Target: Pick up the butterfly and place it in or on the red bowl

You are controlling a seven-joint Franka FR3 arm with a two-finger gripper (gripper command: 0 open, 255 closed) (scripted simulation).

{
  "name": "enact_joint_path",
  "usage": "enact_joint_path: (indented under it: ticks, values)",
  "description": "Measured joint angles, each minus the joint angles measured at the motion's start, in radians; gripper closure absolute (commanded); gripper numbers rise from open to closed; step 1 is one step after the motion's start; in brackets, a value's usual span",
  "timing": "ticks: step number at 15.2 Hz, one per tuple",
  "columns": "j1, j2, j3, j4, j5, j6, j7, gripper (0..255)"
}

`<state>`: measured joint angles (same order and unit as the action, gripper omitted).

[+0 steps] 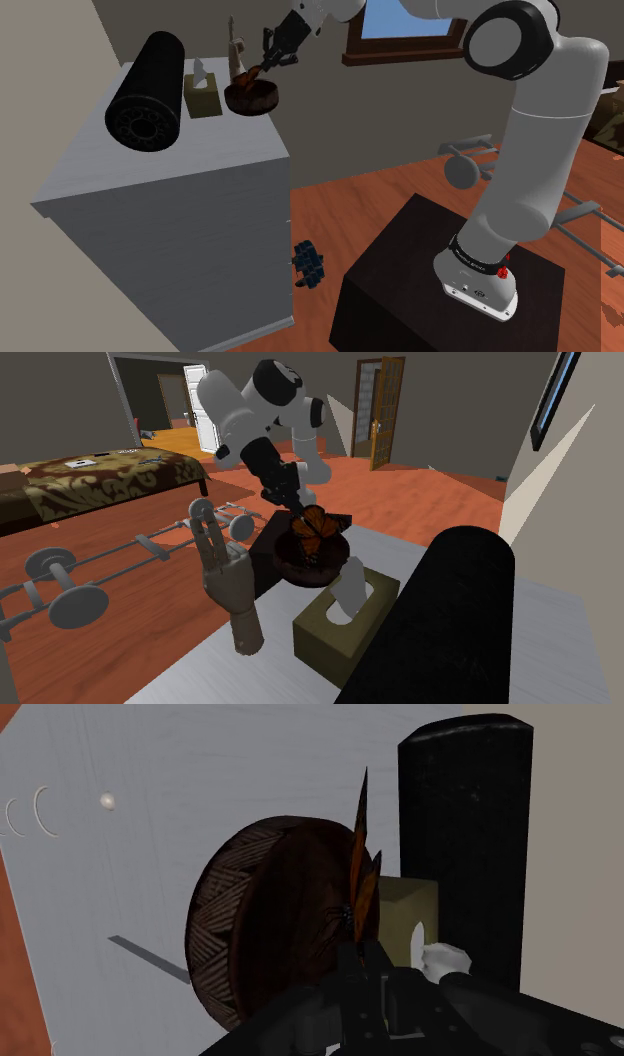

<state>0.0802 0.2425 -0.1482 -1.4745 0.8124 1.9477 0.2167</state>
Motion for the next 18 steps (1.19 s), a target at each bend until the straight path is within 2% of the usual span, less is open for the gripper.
enact_joint_path:
  ticks: [9,10,16,18]
  values:
    - [0.002,-0.002,0.002,-0.038,0.010,0.029,-0.026,255]
    - [0.002,-0.002,0.002,-0.038,0.010,0.029,-0.026,0]
    - [0.002,-0.002,0.002,-0.039,0.010,0.029,-0.026,0]
    - [-0.011,-0.015,-0.006,-0.031,0.005,-0.001,-0.025,0]
